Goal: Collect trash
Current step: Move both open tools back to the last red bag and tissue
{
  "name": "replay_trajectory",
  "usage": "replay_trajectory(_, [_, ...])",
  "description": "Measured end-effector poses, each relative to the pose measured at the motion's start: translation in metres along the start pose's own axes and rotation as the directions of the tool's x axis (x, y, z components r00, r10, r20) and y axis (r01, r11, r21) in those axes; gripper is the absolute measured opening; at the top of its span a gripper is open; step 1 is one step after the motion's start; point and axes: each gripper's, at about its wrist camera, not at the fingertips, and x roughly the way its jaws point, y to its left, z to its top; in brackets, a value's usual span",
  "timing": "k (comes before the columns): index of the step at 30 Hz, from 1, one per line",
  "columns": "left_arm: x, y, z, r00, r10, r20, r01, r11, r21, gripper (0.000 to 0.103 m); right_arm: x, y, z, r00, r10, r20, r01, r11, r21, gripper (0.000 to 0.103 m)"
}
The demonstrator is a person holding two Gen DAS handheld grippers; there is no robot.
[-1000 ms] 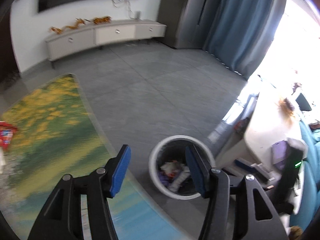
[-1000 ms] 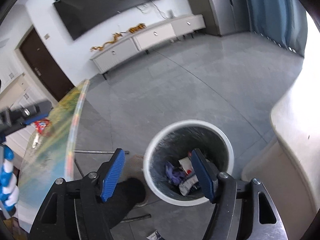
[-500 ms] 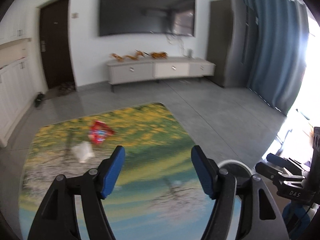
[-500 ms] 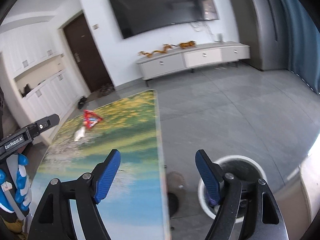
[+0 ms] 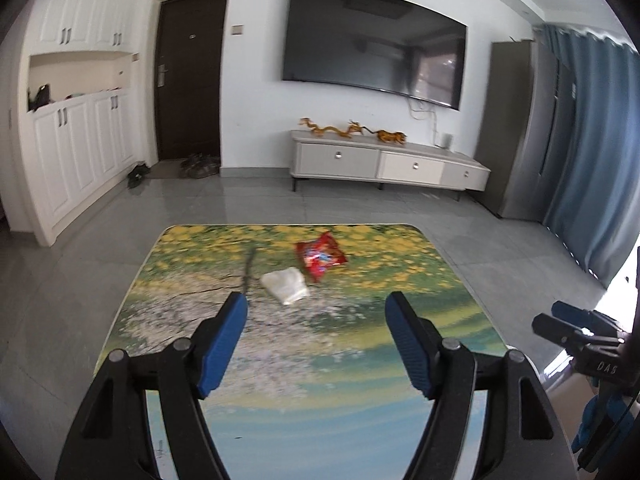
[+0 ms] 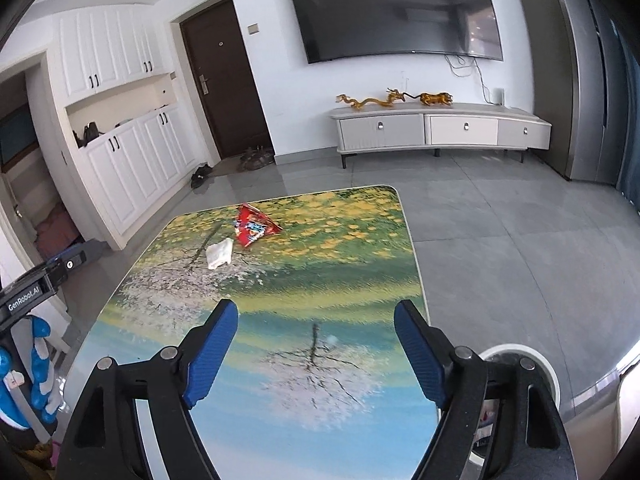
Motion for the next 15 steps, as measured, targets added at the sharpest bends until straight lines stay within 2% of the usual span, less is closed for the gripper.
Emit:
replay_trajectory(9, [0.010, 0.049, -0.010, 1.000, 0.024, -0.020, -0.026, 0.997, -0.077, 0.071, 0.011, 0.034, 0.019, 1.000, -0.009, -0.008, 0.009, 0.998, -0.062, 0.082])
replay_trajectory(15, [0.020, 0.070, -0.015, 0.998, 0.053, -0.037, -0.057, 0.992, -0.117, 0.071, 0.021, 0.043, 0.031, 1.000, -0.001, -0.014, 0.000, 0.996, -0.089, 0.083])
